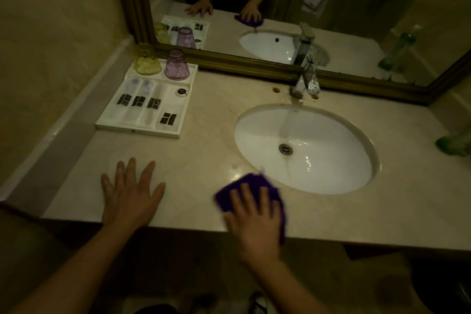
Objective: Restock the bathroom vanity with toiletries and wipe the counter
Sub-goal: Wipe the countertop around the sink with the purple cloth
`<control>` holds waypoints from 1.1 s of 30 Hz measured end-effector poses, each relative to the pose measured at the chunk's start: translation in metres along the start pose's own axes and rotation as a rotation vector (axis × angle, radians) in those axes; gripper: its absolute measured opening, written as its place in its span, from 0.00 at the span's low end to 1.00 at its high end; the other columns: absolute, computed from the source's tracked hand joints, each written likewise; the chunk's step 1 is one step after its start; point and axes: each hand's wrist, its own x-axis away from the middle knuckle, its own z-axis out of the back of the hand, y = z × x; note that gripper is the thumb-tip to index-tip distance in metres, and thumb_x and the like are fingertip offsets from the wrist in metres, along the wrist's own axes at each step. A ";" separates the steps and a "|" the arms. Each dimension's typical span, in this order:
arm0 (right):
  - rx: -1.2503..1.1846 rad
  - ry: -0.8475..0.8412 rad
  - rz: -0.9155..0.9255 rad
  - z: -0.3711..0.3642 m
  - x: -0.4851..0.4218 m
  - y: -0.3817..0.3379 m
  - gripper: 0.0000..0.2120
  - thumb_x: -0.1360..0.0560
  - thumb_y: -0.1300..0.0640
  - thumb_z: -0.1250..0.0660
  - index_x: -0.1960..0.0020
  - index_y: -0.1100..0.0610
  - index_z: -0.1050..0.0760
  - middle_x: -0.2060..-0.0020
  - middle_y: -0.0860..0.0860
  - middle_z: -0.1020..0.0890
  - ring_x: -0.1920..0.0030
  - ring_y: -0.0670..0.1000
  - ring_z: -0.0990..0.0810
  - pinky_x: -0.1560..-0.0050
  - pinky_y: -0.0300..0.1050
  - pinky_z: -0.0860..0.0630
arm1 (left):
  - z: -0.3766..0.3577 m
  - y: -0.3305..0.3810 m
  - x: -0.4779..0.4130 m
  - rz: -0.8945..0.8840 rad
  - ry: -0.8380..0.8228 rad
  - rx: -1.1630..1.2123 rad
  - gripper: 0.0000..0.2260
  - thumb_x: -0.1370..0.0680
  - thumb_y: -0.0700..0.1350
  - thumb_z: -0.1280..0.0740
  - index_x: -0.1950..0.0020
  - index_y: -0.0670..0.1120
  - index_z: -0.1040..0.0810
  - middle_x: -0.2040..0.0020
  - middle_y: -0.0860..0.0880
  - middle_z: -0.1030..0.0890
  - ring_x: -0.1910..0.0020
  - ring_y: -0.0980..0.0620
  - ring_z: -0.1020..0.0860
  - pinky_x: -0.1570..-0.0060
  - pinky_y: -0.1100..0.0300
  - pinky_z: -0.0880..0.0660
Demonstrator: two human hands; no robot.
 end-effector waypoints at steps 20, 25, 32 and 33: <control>-0.026 -0.134 0.223 0.011 -0.199 -0.040 0.30 0.21 0.34 0.63 0.21 0.42 0.54 0.20 0.49 0.53 0.22 0.59 0.60 0.25 0.65 0.59 | 0.003 0.002 0.004 0.033 0.085 0.088 0.30 0.24 0.63 0.57 0.23 0.60 0.39 0.20 0.47 0.43 0.21 0.47 0.49 0.25 0.42 0.60; -0.039 -0.098 0.408 0.005 -0.181 -0.040 0.29 0.20 0.34 0.65 0.22 0.40 0.53 0.21 0.46 0.51 0.21 0.56 0.59 0.24 0.61 0.62 | 0.000 0.001 0.003 0.055 0.109 0.106 0.27 0.23 0.62 0.52 0.25 0.60 0.35 0.22 0.47 0.39 0.22 0.47 0.46 0.25 0.42 0.57; 0.020 -0.176 0.902 -0.009 -0.089 -0.043 0.25 0.19 0.34 0.53 0.24 0.38 0.42 0.24 0.44 0.39 0.22 0.57 0.46 0.27 0.61 0.54 | 0.001 0.006 0.006 0.340 0.139 -0.001 0.25 0.22 0.60 0.53 0.25 0.61 0.39 0.21 0.46 0.40 0.22 0.44 0.46 0.27 0.35 0.53; 0.012 -0.181 0.944 -0.008 -0.099 -0.044 0.25 0.19 0.34 0.55 0.24 0.37 0.46 0.23 0.43 0.43 0.21 0.56 0.51 0.26 0.60 0.58 | 0.000 0.008 0.009 0.400 0.148 0.006 0.25 0.22 0.60 0.54 0.25 0.61 0.38 0.22 0.45 0.40 0.22 0.43 0.46 0.27 0.35 0.53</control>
